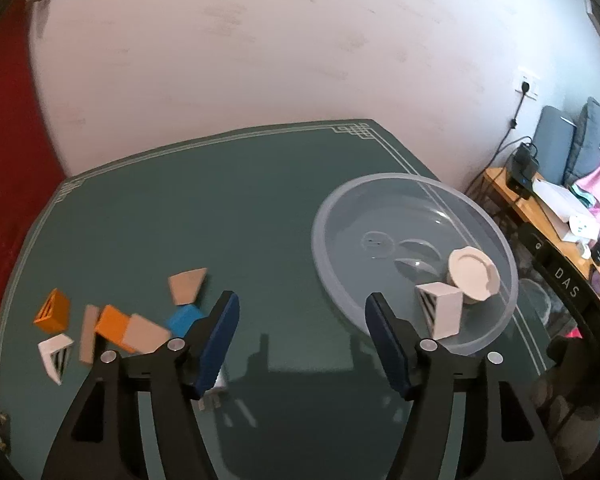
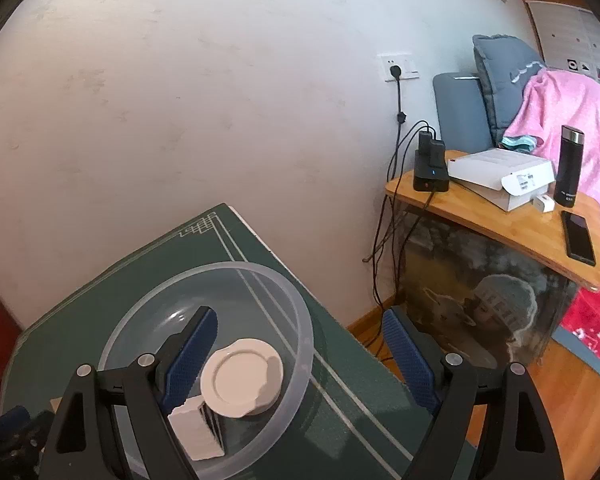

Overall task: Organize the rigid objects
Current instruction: 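Carry the dish and triangle over the clear bowl and open both tools to drop them, then grasp the white marbled block with the left tool while the right tool moves toward the charger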

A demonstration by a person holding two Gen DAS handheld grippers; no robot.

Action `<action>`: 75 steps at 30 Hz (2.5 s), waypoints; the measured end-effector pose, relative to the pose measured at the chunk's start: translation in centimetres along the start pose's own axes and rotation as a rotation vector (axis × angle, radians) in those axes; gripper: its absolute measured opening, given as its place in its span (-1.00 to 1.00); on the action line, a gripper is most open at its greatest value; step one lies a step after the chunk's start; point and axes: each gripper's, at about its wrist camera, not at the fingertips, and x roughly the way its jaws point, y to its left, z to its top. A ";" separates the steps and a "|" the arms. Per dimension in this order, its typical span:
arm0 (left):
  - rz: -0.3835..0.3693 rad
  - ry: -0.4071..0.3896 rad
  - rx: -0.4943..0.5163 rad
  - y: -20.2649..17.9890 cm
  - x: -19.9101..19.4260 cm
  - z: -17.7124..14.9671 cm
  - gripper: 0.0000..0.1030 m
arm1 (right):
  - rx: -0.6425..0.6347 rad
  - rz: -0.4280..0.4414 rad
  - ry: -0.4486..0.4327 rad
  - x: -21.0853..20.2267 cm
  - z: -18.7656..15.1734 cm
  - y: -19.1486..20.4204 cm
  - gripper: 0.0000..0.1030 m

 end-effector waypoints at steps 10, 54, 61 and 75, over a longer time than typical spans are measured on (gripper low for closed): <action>0.097 -0.037 -0.055 4.3 -2.5 -0.7 0.32 | -0.022 0.038 -0.001 -0.9 0.4 0.9 0.70; 0.381 0.041 -0.328 22.1 -5.6 -7.9 0.34 | -0.401 0.462 0.131 -8.6 -7.4 12.6 0.74; 0.373 0.080 -0.314 23.0 -3.4 -7.9 0.34 | -0.443 0.526 0.167 -8.2 -8.9 13.3 0.74; 0.329 0.116 -0.299 24.4 0.4 -7.1 0.30 | -0.473 0.580 0.249 -7.1 -10.8 13.9 0.74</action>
